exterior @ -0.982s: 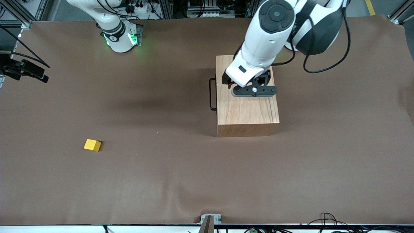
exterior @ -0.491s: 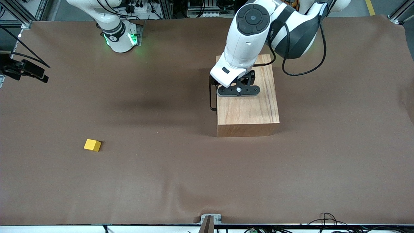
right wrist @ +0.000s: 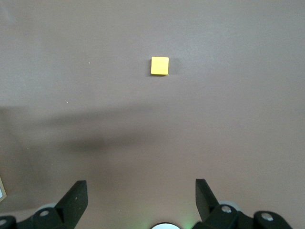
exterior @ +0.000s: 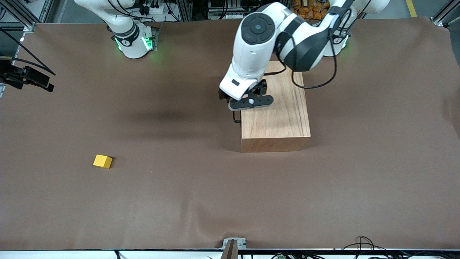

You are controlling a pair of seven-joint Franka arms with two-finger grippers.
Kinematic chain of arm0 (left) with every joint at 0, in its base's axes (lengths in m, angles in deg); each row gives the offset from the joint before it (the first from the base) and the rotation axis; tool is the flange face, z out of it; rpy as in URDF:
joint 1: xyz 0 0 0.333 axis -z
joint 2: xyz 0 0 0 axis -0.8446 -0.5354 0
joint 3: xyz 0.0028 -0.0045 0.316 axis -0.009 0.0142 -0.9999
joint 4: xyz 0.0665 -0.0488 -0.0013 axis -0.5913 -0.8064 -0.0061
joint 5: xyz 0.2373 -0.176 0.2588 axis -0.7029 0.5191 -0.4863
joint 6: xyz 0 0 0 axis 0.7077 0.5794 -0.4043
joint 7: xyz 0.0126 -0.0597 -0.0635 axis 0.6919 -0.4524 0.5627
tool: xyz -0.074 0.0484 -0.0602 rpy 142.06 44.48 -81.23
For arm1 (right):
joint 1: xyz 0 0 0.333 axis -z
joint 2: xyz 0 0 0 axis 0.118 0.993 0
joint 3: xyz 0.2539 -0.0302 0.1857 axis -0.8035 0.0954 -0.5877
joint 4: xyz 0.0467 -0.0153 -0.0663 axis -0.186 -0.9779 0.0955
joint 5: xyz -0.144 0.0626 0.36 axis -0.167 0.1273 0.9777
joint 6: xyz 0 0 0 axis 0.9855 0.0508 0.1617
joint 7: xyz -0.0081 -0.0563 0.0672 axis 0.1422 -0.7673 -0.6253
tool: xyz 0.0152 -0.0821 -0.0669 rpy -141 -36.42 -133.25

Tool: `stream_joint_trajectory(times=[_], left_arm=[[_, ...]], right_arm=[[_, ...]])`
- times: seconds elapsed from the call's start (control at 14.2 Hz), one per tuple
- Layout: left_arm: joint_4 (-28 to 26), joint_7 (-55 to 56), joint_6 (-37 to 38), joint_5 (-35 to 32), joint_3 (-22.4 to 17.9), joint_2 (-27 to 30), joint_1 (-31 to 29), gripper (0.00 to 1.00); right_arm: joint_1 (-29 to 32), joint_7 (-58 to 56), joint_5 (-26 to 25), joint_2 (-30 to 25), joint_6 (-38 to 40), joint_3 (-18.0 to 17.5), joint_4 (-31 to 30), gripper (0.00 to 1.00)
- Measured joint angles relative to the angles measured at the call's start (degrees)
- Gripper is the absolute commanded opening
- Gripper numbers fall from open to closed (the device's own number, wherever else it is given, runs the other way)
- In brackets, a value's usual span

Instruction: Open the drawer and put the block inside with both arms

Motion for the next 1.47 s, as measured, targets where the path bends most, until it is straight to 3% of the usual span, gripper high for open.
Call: stream_joint_trajectory(times=[0.7,1.47], left_arm=[[0.55,12.39,-7.42,-8.45,-0.94,-7.96,9.11,1.0],[2.75,9.74,-5.75,-11.68,-2.46,-12.55,12.99,1.0]], right_arm=[[0.0,0.0,0.0,0.0,0.03,0.01,0.0,1.0],[0.0,0.0,0.0,0.0,0.06,0.02,0.0,1.0]])
